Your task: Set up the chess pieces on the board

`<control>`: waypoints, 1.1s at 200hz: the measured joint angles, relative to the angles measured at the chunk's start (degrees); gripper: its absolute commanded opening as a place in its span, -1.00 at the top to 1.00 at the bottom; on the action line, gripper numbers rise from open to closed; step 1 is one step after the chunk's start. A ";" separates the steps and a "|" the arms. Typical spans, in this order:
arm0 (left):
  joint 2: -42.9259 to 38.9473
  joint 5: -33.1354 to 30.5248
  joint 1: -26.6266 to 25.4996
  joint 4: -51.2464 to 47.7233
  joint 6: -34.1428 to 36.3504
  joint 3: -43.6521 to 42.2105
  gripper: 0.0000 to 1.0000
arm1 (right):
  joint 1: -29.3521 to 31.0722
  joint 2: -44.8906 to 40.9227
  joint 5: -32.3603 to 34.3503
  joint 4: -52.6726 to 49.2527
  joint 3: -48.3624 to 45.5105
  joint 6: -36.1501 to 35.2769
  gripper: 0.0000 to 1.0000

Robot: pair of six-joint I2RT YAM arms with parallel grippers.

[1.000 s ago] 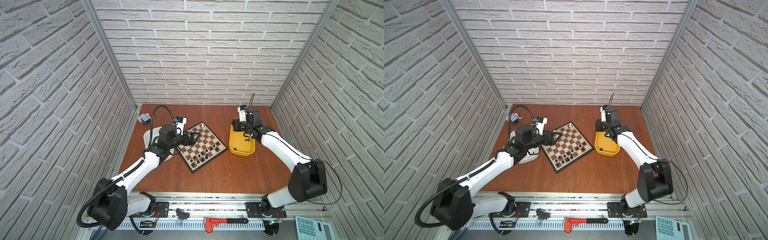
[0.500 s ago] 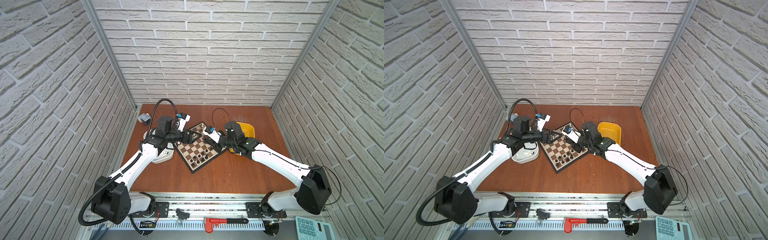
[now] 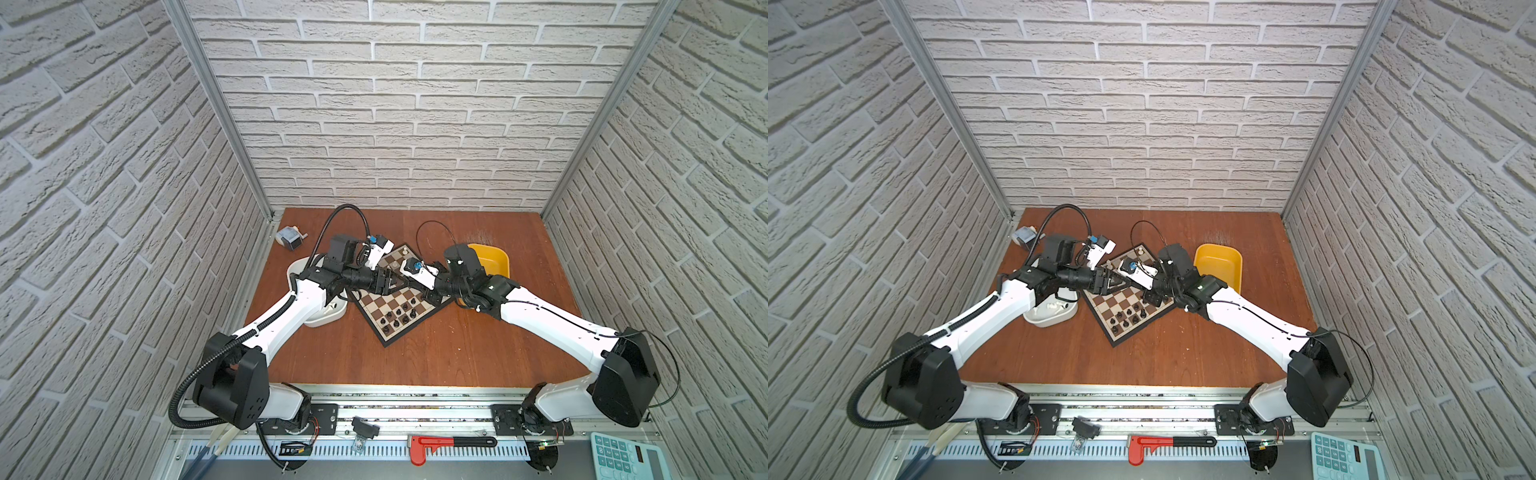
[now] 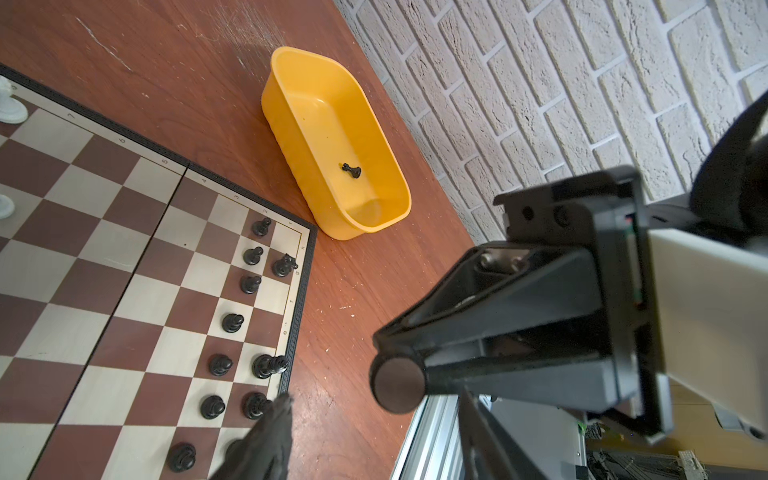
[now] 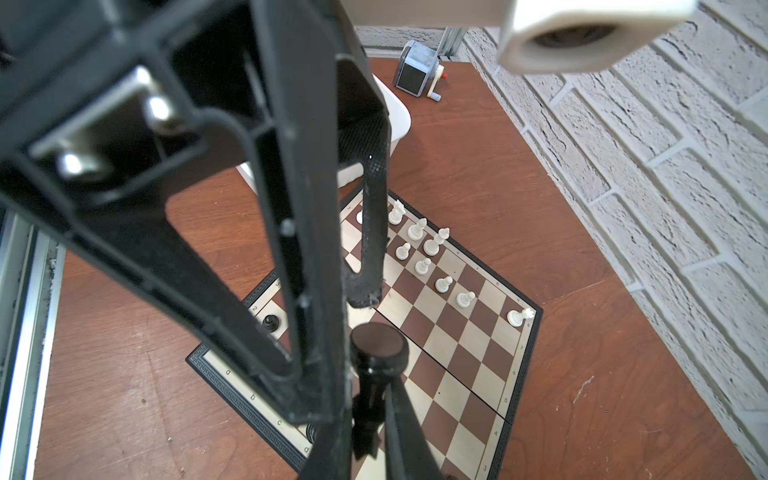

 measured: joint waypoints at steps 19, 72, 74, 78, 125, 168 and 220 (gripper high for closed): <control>0.85 0.31 -0.28 0.00 -0.11 0.46 -0.14 | -0.02 0.02 0.15 -0.24 0.00 -0.13 0.88; 1.22 0.90 -0.35 1.07 -1.62 0.55 -0.07 | 0.00 0.33 0.00 -0.42 0.00 -0.20 0.88; 1.22 0.96 -0.33 1.27 -1.70 0.55 -0.07 | 0.00 0.35 -0.02 -0.39 0.00 -0.20 0.87; 1.22 1.07 -0.33 1.51 -2.10 0.55 -0.06 | 0.00 0.39 -0.09 -0.39 0.00 -0.20 0.87; 1.22 2.12 -0.33 4.13 -4.33 0.55 0.07 | 0.20 0.63 -0.24 -0.37 0.00 0.07 0.88; 1.22 2.36 -0.33 4.17 -4.52 0.55 0.16 | 0.22 0.63 -0.26 -0.35 0.28 0.76 0.88; 1.55 2.54 -0.33 4.20 -5.14 0.55 0.35 | 0.22 0.63 -0.24 -0.33 0.42 1.36 0.88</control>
